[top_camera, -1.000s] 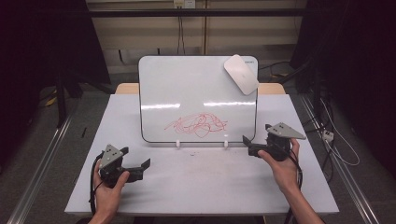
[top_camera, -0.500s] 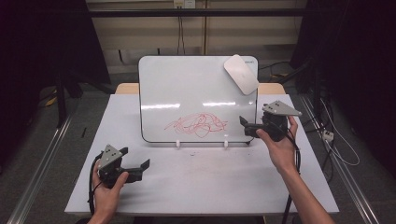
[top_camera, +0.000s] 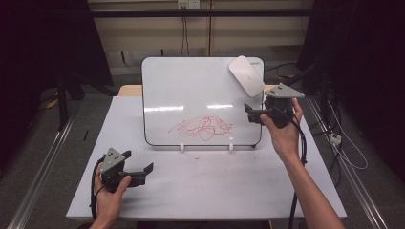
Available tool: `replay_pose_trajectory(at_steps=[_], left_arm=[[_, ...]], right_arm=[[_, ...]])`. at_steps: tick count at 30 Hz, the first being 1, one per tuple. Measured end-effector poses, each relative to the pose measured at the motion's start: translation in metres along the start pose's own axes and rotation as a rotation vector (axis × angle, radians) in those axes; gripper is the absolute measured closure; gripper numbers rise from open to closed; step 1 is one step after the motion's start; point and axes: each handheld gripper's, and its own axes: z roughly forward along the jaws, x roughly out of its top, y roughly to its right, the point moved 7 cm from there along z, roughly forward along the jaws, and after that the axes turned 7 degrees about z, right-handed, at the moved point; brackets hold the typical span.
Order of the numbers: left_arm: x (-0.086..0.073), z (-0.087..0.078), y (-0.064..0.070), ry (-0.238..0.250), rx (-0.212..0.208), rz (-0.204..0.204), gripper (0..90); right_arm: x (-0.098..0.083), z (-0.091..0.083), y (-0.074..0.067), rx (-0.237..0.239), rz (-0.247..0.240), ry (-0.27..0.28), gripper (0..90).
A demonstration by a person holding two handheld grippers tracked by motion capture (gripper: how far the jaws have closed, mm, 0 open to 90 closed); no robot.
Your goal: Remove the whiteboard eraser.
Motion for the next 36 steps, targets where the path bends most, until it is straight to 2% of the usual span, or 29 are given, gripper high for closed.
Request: replay_pose_trajectory(at_steps=[2,5,8,10,13,21,28,29,36], left_arm=[[0.000,0.000,0.000,-0.002,0.001,0.003,4.4],[0.000,0.001,0.000,0.002,-0.002,-0.001,4.3],[0.000,0.001,0.000,-0.001,-0.003,0.004,4.4],[0.001,0.002,0.001,0.003,-0.004,-0.003,4.4],[0.001,0.002,0.001,0.004,-0.004,-0.003,4.4],[-0.001,0.001,-0.001,-0.002,-0.008,0.004,4.8],[-0.001,0.001,0.000,0.001,-0.010,-0.003,4.8],[-0.001,0.001,0.000,-0.009,-0.013,0.010,4.8],[-0.001,0.001,0.000,-0.006,-0.016,0.001,4.8]], right_arm=[[0.006,0.002,0.001,-0.007,-0.007,0.006,9.5],[0.015,0.006,0.001,0.000,-0.050,0.015,8.4],[0.023,0.010,0.001,-0.034,-0.089,0.023,9.0],[0.027,0.015,0.000,-0.022,-0.086,0.016,7.1],[0.031,0.022,-0.001,-0.029,-0.113,0.005,8.7],[0.047,0.036,0.003,-0.065,-0.155,0.007,13.3],[0.050,0.048,0.007,-0.094,-0.196,-0.013,16.7],[0.050,0.050,0.008,-0.099,-0.201,-0.020,16.7],[0.047,0.062,0.007,-0.095,-0.205,-0.049,18.7]])
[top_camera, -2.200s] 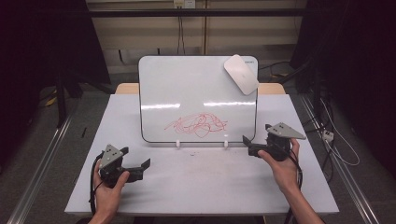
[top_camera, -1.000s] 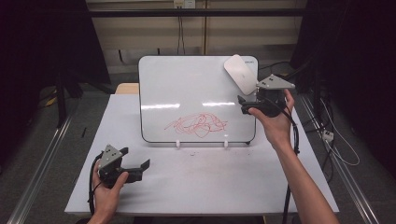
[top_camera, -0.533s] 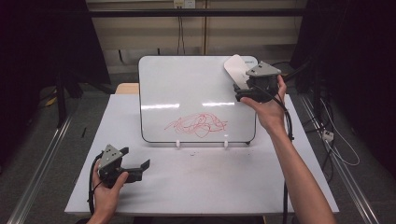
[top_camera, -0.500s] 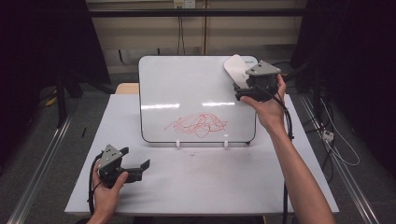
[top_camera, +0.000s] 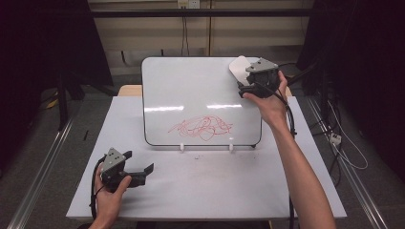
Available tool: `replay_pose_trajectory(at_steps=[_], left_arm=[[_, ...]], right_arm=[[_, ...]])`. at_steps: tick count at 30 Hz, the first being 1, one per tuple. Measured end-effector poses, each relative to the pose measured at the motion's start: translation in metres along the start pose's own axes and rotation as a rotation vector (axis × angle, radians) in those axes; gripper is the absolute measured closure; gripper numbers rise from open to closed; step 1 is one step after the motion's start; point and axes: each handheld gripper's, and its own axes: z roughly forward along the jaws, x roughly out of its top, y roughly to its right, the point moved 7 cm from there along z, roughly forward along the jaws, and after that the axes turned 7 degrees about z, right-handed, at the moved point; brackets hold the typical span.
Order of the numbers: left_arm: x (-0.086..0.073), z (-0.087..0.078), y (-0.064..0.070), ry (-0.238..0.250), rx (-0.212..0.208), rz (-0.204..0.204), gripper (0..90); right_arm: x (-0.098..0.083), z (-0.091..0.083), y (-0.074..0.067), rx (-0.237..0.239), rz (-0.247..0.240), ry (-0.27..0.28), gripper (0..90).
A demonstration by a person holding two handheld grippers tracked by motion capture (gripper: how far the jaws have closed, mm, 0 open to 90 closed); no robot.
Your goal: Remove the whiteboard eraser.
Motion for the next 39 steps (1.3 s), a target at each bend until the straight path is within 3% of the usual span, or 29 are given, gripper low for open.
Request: replay_pose_trajectory(at_steps=[14,25,39], left_arm=[[0.000,-0.001,-0.001,0.005,0.014,-0.004,4.6],[0.000,-0.001,-0.002,0.007,0.019,-0.010,4.5],[-0.001,-0.003,-0.005,0.004,0.037,-0.012,4.5]], right_arm=[[0.000,0.012,-0.004,-0.022,-0.030,-0.024,29.8],[0.002,0.010,-0.005,-0.026,-0.043,-0.070,31.3],[0.003,0.005,-0.001,0.044,0.046,-0.059,31.4]])
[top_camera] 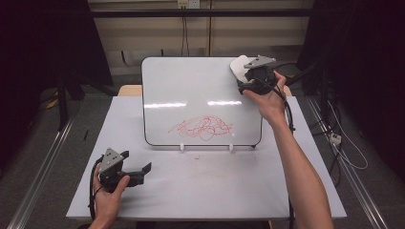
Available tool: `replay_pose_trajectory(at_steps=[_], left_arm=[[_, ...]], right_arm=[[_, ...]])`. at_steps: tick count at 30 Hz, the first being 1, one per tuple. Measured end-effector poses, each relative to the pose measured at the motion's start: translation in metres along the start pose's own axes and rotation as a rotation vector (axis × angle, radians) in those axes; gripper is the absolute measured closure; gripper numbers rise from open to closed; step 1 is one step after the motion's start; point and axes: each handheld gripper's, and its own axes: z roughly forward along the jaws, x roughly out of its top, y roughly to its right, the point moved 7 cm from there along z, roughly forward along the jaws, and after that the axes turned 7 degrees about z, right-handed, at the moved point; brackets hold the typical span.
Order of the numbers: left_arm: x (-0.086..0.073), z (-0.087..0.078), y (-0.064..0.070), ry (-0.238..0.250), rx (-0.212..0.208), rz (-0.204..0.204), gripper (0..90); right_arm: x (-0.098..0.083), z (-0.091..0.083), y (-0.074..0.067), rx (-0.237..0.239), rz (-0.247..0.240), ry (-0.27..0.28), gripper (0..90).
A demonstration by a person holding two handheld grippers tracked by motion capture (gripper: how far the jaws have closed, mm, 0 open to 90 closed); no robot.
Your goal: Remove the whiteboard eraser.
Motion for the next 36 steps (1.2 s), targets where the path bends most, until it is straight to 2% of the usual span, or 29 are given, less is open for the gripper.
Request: replay_pose_trajectory(at_steps=[3,7,15,26,36], left_arm=[[0.000,0.000,0.000,-0.001,0.002,0.005,4.5],[-0.001,0.001,-0.001,-0.011,0.000,0.006,4.5],[-0.003,0.001,-0.001,-0.011,0.000,0.000,4.5],[-0.005,0.002,-0.002,-0.014,-0.005,-0.023,4.5],[-0.003,0.002,0.002,-0.018,-0.014,-0.007,4.5]], right_arm=[[0.000,-0.002,0.001,0.025,0.033,0.010,31.4],[-0.002,-0.004,0.001,0.039,0.049,0.017,31.5],[0.004,-0.018,-0.005,0.063,0.054,0.071,31.5],[-0.011,-0.035,-0.009,0.086,0.074,0.114,31.4],[-0.028,-0.041,-0.015,0.104,0.078,0.125,31.4]])
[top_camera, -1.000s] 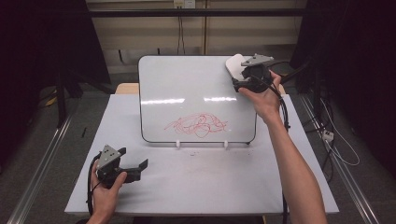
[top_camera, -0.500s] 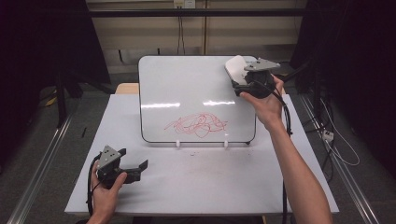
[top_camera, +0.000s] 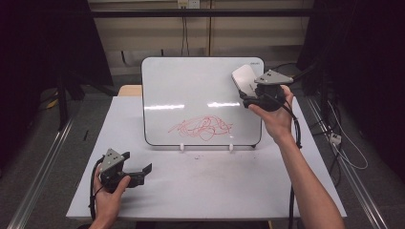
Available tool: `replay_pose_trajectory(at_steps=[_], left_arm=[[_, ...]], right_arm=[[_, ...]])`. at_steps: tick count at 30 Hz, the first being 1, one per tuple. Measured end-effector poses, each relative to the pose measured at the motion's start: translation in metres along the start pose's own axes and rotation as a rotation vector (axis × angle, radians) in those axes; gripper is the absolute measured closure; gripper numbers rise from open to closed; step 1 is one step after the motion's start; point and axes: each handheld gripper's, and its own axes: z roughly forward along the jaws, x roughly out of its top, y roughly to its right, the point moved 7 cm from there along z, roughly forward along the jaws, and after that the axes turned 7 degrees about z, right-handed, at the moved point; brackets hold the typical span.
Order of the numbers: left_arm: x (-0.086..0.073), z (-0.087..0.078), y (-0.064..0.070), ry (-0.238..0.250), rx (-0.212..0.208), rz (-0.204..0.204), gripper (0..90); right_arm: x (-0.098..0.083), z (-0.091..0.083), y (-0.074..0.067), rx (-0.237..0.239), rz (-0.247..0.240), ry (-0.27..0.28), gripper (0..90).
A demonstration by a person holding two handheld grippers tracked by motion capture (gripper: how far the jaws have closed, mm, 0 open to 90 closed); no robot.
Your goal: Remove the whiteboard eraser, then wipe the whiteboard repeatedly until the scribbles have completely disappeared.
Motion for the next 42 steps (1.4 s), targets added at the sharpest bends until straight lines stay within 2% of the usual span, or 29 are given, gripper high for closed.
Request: replay_pose_trajectory(at_steps=[6,13,19,24,30,42], left_arm=[[0.001,0.000,-0.001,-0.001,0.029,0.026,4.8],[-0.001,0.000,-0.004,-0.005,0.024,0.013,4.8],[-0.001,0.001,-0.005,-0.003,0.016,0.001,4.8],[0.000,0.000,-0.003,-0.003,0.011,0.016,4.8],[0.000,0.000,-0.004,0.001,0.016,0.008,4.8],[0.002,0.001,-0.001,0.001,0.007,0.027,4.8]], right_arm=[[-0.010,-0.003,-0.004,0.008,0.004,0.004,31.4],[-0.019,-0.011,-0.007,0.010,0.003,0.019,31.5],[-0.025,-0.014,-0.015,0.021,-0.021,0.010,31.4],[-0.034,-0.016,-0.022,0.031,-0.022,0.004,31.4],[-0.043,-0.017,-0.030,0.045,-0.027,0.005,31.5],[-0.061,-0.018,-0.043,0.038,-0.053,-0.002,31.5]])
